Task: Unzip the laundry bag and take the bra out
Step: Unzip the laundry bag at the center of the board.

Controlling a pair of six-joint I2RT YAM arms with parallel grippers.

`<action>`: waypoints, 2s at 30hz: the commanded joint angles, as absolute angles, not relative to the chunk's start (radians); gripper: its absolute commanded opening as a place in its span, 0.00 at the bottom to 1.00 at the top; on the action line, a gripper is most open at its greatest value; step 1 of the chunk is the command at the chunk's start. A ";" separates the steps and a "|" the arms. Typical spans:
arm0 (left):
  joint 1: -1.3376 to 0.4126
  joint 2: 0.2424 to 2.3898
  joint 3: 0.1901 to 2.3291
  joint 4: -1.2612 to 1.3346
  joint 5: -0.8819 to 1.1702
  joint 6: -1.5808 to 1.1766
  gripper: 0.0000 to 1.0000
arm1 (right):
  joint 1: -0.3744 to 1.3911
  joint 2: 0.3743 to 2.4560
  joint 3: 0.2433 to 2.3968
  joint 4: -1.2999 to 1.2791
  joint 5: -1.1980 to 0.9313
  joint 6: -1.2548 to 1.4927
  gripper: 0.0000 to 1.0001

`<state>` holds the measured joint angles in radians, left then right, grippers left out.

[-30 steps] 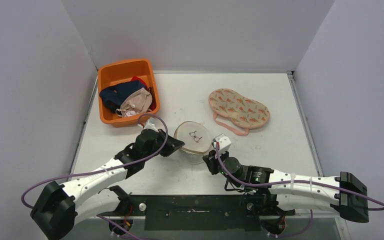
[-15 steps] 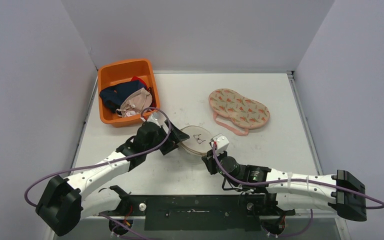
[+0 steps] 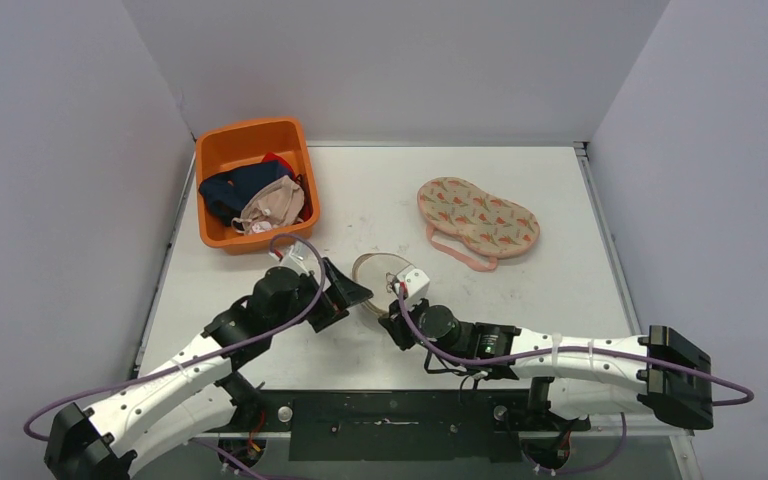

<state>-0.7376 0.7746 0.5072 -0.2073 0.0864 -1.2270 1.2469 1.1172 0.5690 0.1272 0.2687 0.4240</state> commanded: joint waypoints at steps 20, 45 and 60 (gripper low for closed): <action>-0.709 0.993 0.564 0.030 0.032 -1.243 0.00 | 1.270 1.070 0.572 0.150 0.254 0.395 0.05; -0.647 0.980 0.473 0.071 -0.003 -1.276 0.00 | 1.269 0.945 0.475 0.003 0.526 0.535 0.05; -0.626 0.980 0.446 0.101 0.029 -1.281 0.00 | 1.266 0.979 0.463 -0.029 0.597 0.597 0.05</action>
